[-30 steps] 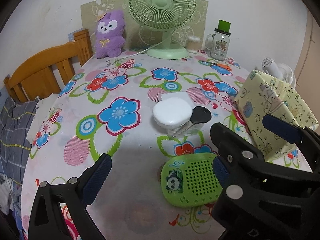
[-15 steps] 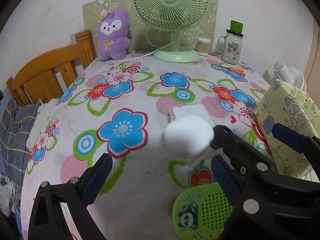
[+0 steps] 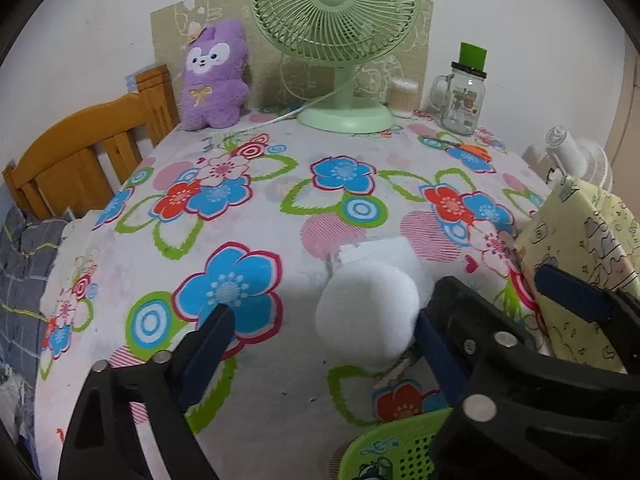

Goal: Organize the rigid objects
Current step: 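Grasp the white round puck with the left gripper while the right gripper grasps the black key fob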

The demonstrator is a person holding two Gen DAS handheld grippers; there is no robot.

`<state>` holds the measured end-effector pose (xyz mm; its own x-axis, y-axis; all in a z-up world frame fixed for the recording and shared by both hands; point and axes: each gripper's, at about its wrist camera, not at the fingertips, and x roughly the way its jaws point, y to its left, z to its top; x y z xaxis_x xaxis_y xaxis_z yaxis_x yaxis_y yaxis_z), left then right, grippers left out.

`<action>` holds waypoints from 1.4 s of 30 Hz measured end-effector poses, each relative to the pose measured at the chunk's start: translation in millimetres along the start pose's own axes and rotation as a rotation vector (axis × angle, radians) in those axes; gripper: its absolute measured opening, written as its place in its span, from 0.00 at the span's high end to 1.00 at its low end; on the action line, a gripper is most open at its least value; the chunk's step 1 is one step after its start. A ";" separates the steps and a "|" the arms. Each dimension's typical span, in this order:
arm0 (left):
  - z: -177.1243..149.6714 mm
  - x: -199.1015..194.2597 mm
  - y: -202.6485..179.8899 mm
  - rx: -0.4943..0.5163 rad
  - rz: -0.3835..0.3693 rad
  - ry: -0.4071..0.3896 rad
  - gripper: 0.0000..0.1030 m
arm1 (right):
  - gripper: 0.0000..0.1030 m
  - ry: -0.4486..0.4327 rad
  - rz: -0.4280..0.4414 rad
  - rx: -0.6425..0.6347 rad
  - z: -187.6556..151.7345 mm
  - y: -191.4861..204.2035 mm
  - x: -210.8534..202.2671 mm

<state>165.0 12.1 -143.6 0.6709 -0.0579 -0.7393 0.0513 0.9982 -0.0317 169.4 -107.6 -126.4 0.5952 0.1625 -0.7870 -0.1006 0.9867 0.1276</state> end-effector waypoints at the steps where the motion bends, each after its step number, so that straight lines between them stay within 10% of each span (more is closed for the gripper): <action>1: 0.5 -0.1 -0.6 0.002 -0.016 -0.001 0.18 | 0.18 -0.001 0.000 -0.001 0.5 -0.1 0.3; 7: 0.1 -3.5 -5.9 0.028 -0.109 0.000 0.52 | 0.18 0.001 -0.001 0.002 1.4 0.4 1.6; 26: -17.4 -6.0 21.4 0.003 -0.002 0.027 0.52 | 0.18 0.060 -0.036 -0.015 -9.9 15.1 17.2; 42: -18.7 5.1 19.4 -0.001 0.001 0.046 0.52 | 0.63 0.028 0.019 -0.087 -10.6 30.6 17.6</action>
<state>155.6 31.5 -160.5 0.6359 -0.0566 -0.7697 0.0501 0.9982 -0.0319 168.3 -74.5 -142.7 0.5703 0.1797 -0.8015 -0.1813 0.9793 0.0906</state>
